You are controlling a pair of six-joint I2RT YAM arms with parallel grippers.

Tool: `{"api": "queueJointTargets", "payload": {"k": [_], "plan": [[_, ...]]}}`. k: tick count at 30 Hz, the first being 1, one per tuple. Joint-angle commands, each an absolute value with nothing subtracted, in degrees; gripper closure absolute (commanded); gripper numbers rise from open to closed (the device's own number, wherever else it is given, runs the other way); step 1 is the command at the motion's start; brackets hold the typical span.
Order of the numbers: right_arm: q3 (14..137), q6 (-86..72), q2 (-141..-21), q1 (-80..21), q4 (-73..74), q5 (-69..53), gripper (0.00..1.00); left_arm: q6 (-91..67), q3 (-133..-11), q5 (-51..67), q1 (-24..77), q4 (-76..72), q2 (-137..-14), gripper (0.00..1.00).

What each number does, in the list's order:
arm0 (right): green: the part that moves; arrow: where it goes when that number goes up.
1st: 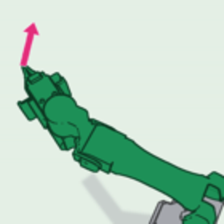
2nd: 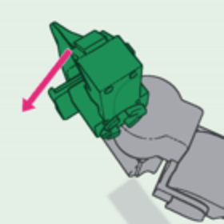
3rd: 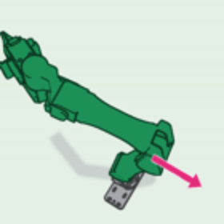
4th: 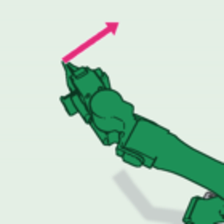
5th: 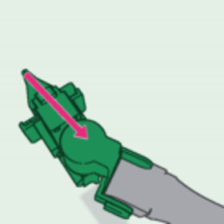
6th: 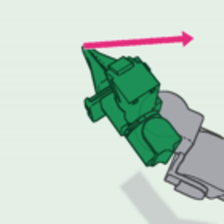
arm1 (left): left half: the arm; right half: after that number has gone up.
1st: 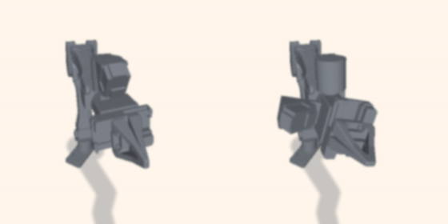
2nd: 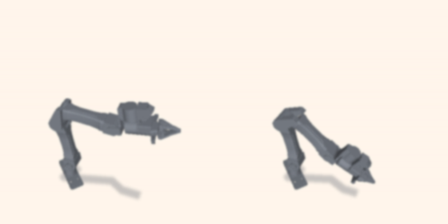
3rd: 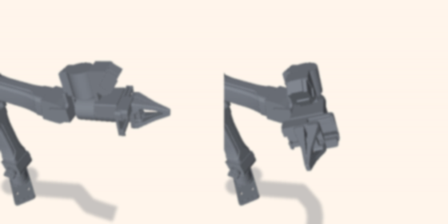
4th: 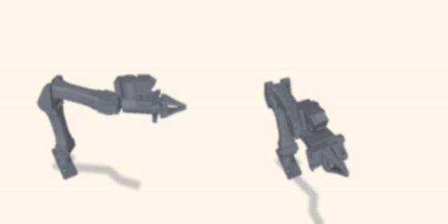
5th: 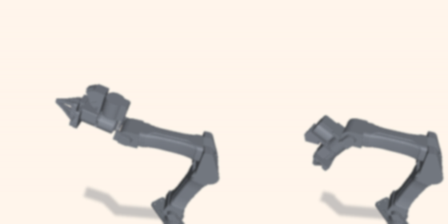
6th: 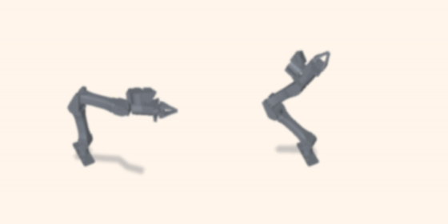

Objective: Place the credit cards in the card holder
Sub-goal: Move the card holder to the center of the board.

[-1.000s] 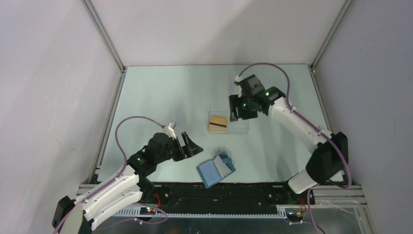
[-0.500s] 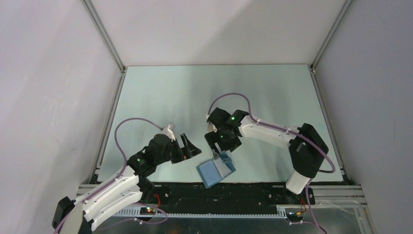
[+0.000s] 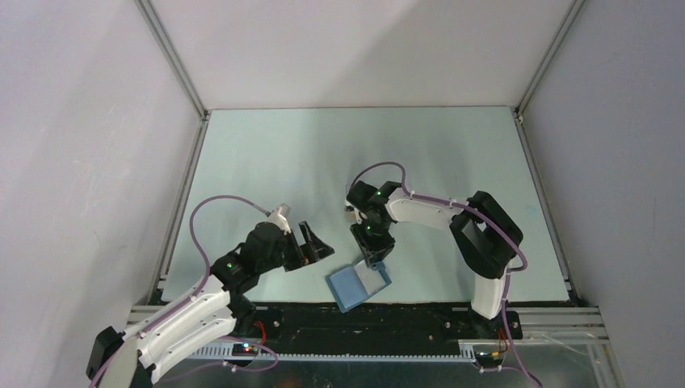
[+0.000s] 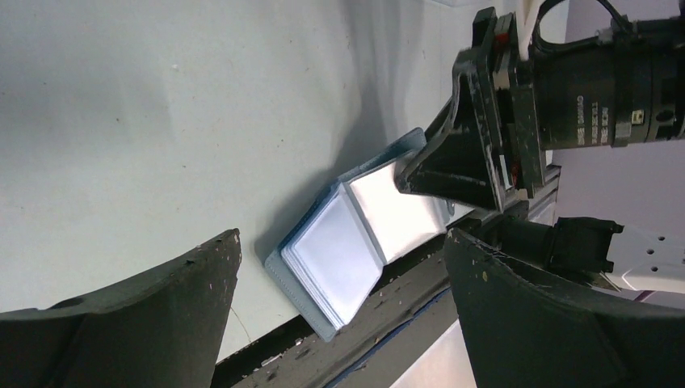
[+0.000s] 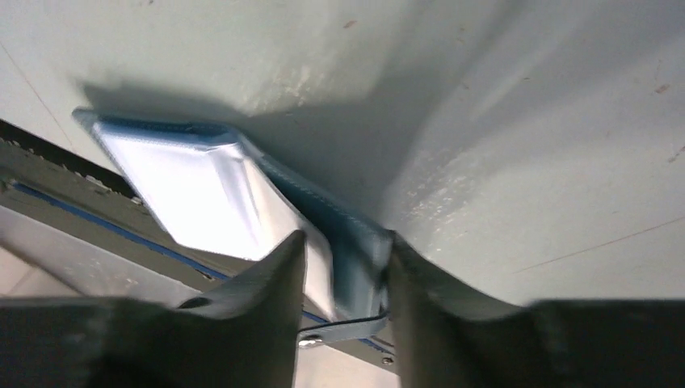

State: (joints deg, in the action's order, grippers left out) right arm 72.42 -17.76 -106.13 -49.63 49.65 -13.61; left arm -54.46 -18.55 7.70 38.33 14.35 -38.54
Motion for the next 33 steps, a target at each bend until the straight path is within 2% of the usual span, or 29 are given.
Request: {"api": "queueJointTargets", "payload": {"k": [1,3,5,9,12,28,32,33], "plan": [[72.68,-17.03,-106.81,-48.46,50.33,-16.89,0.69,-53.63,-19.21,7.45,38.01,13.73,-37.71,0.0],[72.47,-17.06,-106.14,-48.22,50.43,-16.91,0.81,-53.61,-19.32,7.36,38.05,13.74,-37.78,0.0],[71.75,-17.46,-104.89,-47.78,50.07,-16.62,0.89,-53.69,-19.45,7.3,38.01,13.72,-38.06,0.0],[69.24,-18.5,-101.65,-45.87,49.33,-15.56,0.98,-53.49,-19.91,7.22,38.05,13.73,-38.7,0.0],[66.53,-18.92,-98.7,-43.88,49.45,-14.55,1.0,-53.46,-20.34,7.05,38.05,13.65,-39.18,0.0],[56.3,-22.81,-88.24,-34.58,49.83,-13.28,0.96,-52.84,-22.44,6.05,38.03,13.69,-41.6,0.0],[55.13,-22.65,-86.48,-33.52,50.29,-12.36,0.84,-52.88,-22.92,4.46,38.05,13.62,-41.49,0.0],[55.11,-22.62,-85.89,-33.14,50.52,-12.23,0.75,-52.9,-23.06,3.79,38.06,13.65,-41.44,0.0]]}}
